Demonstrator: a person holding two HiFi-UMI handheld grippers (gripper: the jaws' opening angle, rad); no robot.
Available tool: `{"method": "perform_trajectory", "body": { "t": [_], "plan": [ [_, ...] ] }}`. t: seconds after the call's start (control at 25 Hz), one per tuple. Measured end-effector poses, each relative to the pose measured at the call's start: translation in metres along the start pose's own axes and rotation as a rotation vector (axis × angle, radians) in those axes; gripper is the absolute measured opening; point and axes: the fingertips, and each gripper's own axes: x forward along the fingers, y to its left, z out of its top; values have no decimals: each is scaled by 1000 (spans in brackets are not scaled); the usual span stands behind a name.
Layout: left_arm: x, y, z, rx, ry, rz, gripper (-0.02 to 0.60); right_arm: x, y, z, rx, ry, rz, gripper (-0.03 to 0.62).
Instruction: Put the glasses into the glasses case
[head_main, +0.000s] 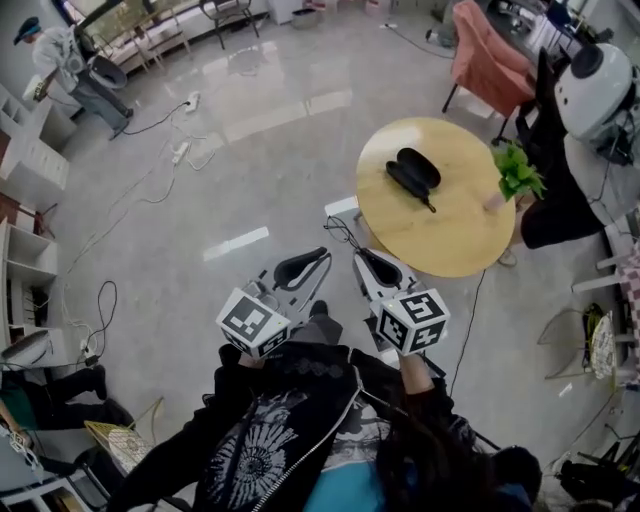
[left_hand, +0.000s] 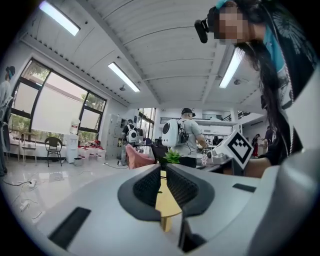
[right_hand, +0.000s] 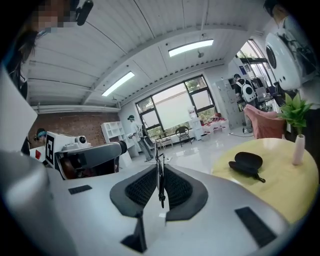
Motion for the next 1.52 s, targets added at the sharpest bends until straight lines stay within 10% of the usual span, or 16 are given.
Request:
{"method": "perform_trajectory", "body": {
  "t": [0.44, 1.04, 1.52],
  "plan": [
    [40, 121, 6, -46, -1, -81, 38, 109, -29, 28, 34, 39, -73, 60],
    [71, 136, -12, -126, 27, -178, 38, 113, -81, 23, 81, 92, -199, 60],
    [159, 145, -3, -86, 38, -219, 38, 106, -213, 41, 203, 54, -255, 60]
  ]
}}
